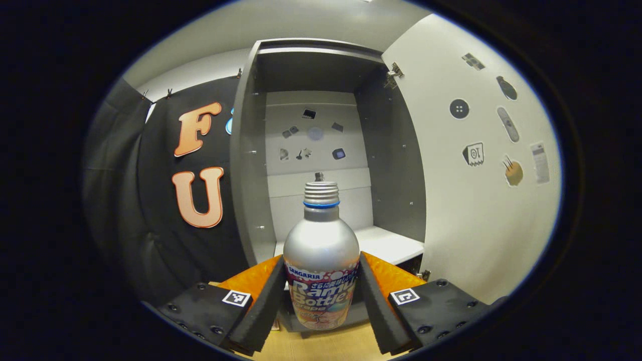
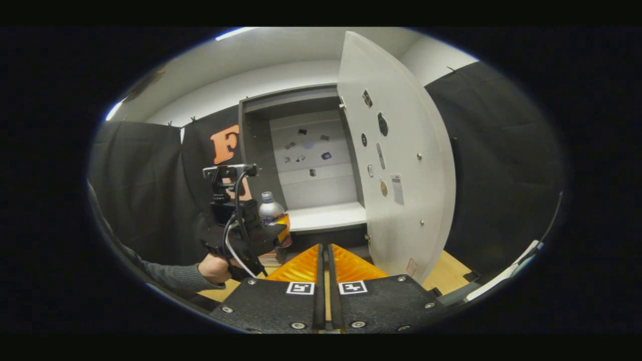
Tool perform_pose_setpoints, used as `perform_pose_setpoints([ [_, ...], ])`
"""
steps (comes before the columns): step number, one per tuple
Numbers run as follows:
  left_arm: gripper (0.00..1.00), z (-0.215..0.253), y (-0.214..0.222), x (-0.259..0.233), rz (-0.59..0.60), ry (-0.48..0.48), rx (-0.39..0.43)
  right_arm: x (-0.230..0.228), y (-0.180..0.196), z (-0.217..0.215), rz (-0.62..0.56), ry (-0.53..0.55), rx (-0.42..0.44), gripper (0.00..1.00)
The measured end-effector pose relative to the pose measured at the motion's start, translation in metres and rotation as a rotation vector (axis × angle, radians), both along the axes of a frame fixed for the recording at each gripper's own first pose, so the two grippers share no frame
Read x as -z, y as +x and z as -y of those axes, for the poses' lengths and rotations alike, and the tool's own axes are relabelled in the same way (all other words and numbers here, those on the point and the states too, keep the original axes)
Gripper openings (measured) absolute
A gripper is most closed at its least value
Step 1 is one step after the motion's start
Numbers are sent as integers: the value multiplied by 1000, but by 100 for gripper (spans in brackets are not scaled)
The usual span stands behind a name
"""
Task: Open the cabinet door with the right hand, grasp the bottle in the cabinet with the left hand and place it on the coaster, then close the cabinet door with the right hand.
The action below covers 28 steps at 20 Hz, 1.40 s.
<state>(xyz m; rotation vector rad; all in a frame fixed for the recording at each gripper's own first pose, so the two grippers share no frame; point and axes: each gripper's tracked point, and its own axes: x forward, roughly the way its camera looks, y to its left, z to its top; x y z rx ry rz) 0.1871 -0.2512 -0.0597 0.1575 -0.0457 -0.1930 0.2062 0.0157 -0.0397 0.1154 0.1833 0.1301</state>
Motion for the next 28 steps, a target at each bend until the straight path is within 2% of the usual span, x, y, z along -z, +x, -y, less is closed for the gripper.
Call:
perform_pose_setpoints([
  [2,85,-13,-25,26,-35,3,-18,9,-11,-1,-31,-1,-19,3],
  [3,87,-19,-37,44,-63,-4,-25,15,-17,3,-48,-17,-16,0],
  [4,86,-26,-46,64,-94,-9,-39,18,-20,7,-62,-23,-15,3],
  [7,86,-47,-68,138,-191,1,-77,35,-33,13,-112,5,-11,4],
  [9,86,-56,-79,185,-251,-6,-94,54,-34,22,-157,-8,8,0],
  [11,86,-63,-88,221,-273,-10,-115,75,-35,32,-209,-18,25,4],
  [12,87,-66,-90,235,-281,-5,-121,85,-37,35,-237,-17,33,0],
  [13,87,-70,-91,248,-286,8,-136,95,-36,38,-261,-15,41,3],
  [16,86,-76,-90,289,-328,26,-141,119,-40,38,-330,-16,42,2],
  [19,86,-82,-92,313,-361,7,-152,136,-39,39,-376,-30,42,2],
  [20,87,-85,-90,307,-335,19,-149,139,-38,37,-387,-23,39,2],
  [23,86,-92,-96,312,-357,-10,-173,140,-33,35,-390,-7,36,1],
  [24,86,-93,-99,314,-367,-17,-173,140,-31,33,-386,-5,32,12],
  [28,87,-89,-112,312,-383,-9,-180,142,-30,30,-391,-4,27,12],
])
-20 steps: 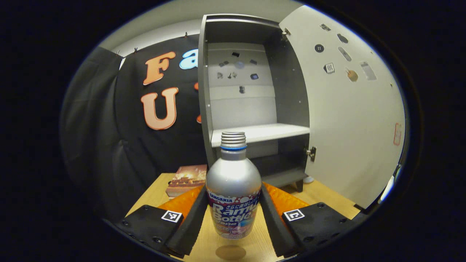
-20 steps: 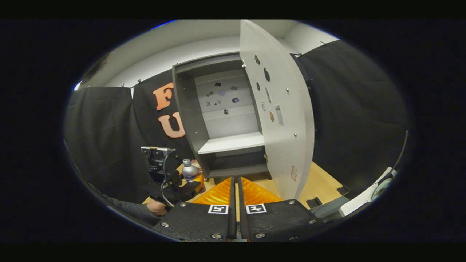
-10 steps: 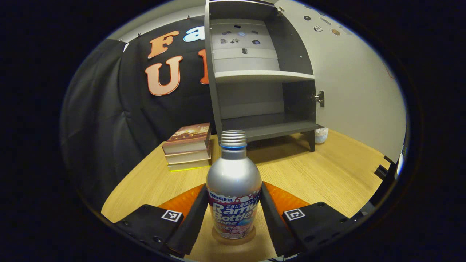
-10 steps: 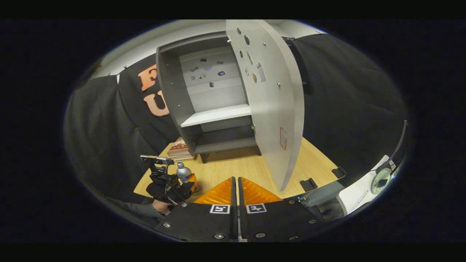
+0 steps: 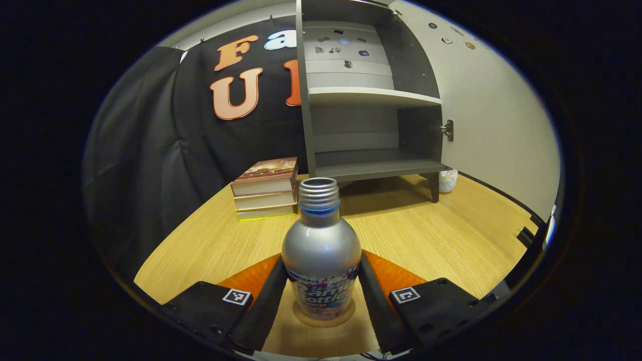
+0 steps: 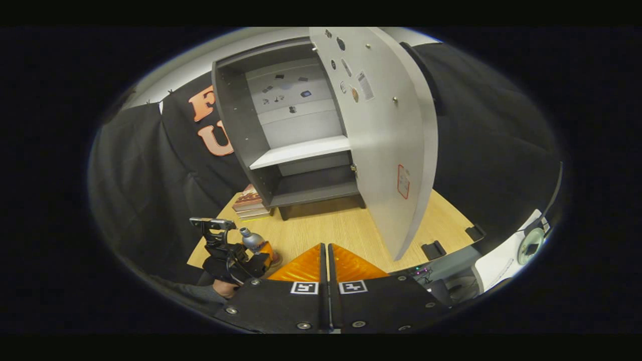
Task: Open the cabinet door with the right hand, grasp the bottle in the cabinet with the left hand and place it on the coaster, then close the cabinet door with the right hand.
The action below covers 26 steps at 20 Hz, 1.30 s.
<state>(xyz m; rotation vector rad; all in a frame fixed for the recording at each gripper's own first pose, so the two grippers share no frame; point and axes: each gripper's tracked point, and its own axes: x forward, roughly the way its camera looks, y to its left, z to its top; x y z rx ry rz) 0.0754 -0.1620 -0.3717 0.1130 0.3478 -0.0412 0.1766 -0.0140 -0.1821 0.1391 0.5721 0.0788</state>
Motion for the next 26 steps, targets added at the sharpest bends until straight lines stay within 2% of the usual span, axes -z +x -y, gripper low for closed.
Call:
perform_pose_setpoints([
  [3,86,-1,-1,0,-10,0,5,1,-1,0,-1,7,-2,12],
  [5,90,-1,-5,-1,-16,-35,-2,2,-2,5,-3,3,9,12],
  [6,91,-2,-7,-5,-11,-40,-10,3,-2,9,-5,2,18,1],
  [14,95,-1,-12,-41,21,-48,-33,-13,-13,10,39,41,17,1],
  [18,95,2,-14,-81,81,-29,-29,-30,-20,13,89,67,13,1],
  [22,95,9,-18,-142,188,5,-17,-55,-22,22,163,94,20,1],
  [26,94,20,-22,-195,244,-23,10,-88,-23,35,259,97,17,1],
])
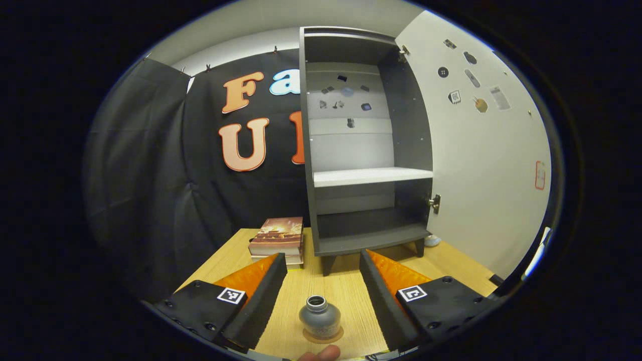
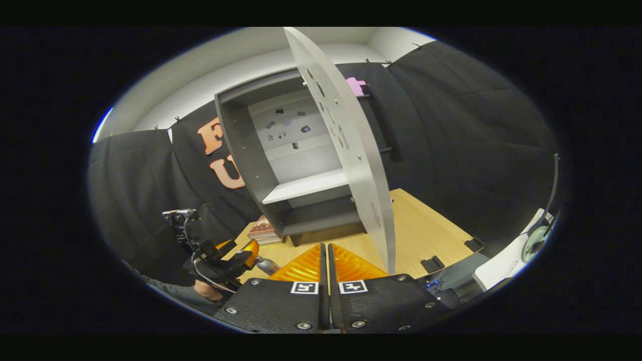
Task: Open the cabinet door with the right hand, grasp the bottle in the cabinet with the left hand and place it on the coaster, then close the cabinet door with the right hand.
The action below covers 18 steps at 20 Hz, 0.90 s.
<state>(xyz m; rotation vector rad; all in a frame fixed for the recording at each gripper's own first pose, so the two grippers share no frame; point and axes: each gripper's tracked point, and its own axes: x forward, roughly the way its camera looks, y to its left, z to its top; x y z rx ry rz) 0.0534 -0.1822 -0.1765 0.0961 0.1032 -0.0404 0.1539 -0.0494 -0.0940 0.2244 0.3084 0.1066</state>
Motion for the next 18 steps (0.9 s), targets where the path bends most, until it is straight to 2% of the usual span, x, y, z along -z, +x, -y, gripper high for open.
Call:
perform_pose_setpoints([
  [1,95,1,-1,-15,18,5,2,-9,3,5,24,-5,5,1],
  [3,95,6,-3,-37,47,7,16,-27,6,20,68,-28,14,7],
  [4,95,7,-5,-47,51,3,21,-37,9,28,93,-36,23,22],
  [5,95,12,-8,-53,51,-13,33,-48,15,39,118,-40,36,12],
  [8,95,18,-18,-58,7,-59,53,-74,32,72,179,-48,64,31],
  [9,95,17,-20,-59,-6,-66,56,-80,41,85,196,-53,77,33],
  [14,95,5,-27,-75,15,-28,41,-86,78,111,194,-59,72,55],
  [15,95,1,-28,-78,24,-24,38,-86,83,111,195,-59,67,48],
  [16,95,0,-28,-79,26,-22,39,-84,87,112,192,-64,67,68],
  [18,95,-4,-30,-79,22,-19,32,-83,90,112,191,-73,69,69],
])
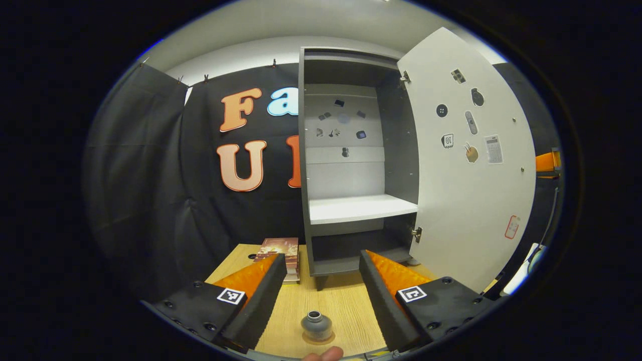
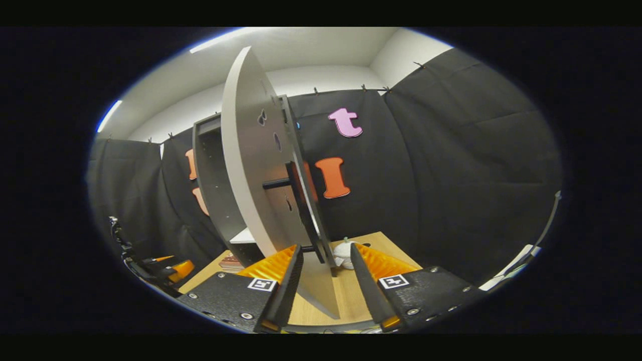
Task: Open the cabinet door with the right hand, grasp the bottle in the cabinet with the left hand and place it on the coaster, then close the cabinet door with the right hand.
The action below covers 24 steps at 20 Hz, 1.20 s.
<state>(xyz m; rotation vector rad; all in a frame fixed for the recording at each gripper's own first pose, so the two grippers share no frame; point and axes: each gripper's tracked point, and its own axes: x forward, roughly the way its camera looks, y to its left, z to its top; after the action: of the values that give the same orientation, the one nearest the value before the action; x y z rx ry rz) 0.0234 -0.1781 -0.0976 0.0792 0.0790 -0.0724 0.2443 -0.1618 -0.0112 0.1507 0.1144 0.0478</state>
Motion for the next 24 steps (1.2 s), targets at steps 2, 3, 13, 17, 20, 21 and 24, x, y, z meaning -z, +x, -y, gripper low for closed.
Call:
perform_pose_setpoints([
  [2,95,-6,0,-4,6,11,-11,1,0,-1,1,10,2,60],
  [3,95,-7,0,-6,12,16,-12,1,-1,-2,3,14,3,60],
  [13,95,-18,4,-14,22,10,1,4,0,-91,57,19,-143,69],
  [17,95,-31,13,-13,9,-3,-13,16,14,-135,51,85,-214,59],
  [20,95,-45,16,-23,35,-4,-27,18,28,-161,48,79,-260,71],
  [21,95,-52,17,-23,41,-3,-33,20,31,-168,47,85,-284,62],
  [24,95,-67,24,-25,43,-25,-49,22,46,-192,52,105,-354,75],
])
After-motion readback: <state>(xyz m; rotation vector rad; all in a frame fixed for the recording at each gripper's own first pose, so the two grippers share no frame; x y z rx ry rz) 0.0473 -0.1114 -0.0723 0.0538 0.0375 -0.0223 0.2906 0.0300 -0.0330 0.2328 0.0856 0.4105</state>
